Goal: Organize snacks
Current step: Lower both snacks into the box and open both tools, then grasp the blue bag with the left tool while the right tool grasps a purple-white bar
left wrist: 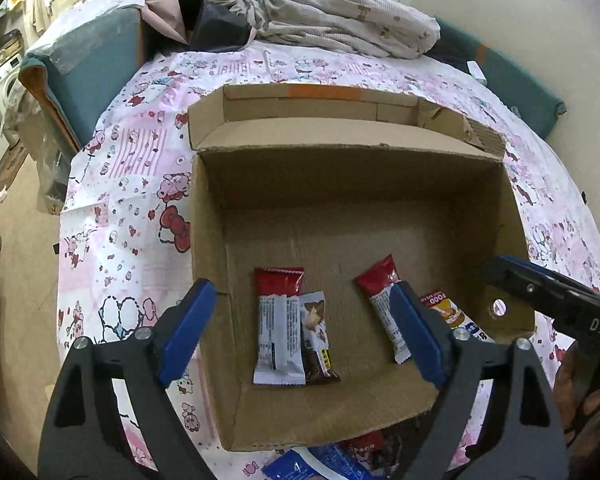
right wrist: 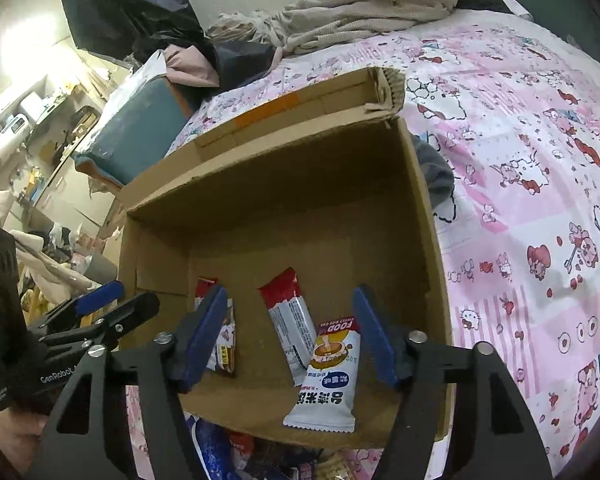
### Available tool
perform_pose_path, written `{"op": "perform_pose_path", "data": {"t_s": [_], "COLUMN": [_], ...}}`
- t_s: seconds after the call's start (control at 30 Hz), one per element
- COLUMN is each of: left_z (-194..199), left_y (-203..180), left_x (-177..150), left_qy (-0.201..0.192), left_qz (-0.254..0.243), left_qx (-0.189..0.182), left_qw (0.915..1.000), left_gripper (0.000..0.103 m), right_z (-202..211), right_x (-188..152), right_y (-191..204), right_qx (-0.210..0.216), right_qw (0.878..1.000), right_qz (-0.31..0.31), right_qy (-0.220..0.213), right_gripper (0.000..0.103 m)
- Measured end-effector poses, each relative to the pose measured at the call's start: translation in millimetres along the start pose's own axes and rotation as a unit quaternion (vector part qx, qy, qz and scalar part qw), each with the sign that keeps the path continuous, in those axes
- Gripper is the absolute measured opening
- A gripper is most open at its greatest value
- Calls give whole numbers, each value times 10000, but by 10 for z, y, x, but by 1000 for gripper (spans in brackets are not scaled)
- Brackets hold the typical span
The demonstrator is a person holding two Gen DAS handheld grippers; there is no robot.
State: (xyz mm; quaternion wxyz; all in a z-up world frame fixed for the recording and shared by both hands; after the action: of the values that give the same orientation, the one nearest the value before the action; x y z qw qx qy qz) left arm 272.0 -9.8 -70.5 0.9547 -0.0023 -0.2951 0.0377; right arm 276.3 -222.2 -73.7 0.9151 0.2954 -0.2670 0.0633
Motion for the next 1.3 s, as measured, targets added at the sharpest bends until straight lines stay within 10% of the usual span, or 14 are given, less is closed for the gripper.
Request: {"op": "perform_pose_path", "data": {"t_s": [0.77, 1.07, 1.3], "left_z": [728, 830, 589], "left_y": [429, 654, 928], "left_x": [-331, -656, -1095], "left_qy": [-160, 333, 1288], "left_qz": [529, 1069, 1906], "left_qx": [-222, -324, -229], "left_qw": [9982, 9932, 9729], "left_gripper": [94, 98, 97], "right_z": [551, 745, 667], "right_x": [-334, -708, -1015], "right_y": [276, 373, 255], "right_qx": [-193, -89, -73], "right_qw": [9995, 9999, 9970], "right_qz": [168, -14, -659], "right_qy": [-204, -66, 391], "right_gripper": [82, 82, 82]}}
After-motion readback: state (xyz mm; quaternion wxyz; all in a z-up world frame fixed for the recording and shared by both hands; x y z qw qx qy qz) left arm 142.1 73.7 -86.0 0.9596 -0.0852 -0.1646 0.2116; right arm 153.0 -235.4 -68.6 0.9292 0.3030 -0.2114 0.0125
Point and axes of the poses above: each gripper's, at about its wrist camera, not at the fingertips, and z roughly against the way its jaws point, y to its left, x to its top, the point moved 2 cm from there along -z, roughly the way its jaws point, and after that the axes turned 6 degrees about x, right-handed, at the moved point
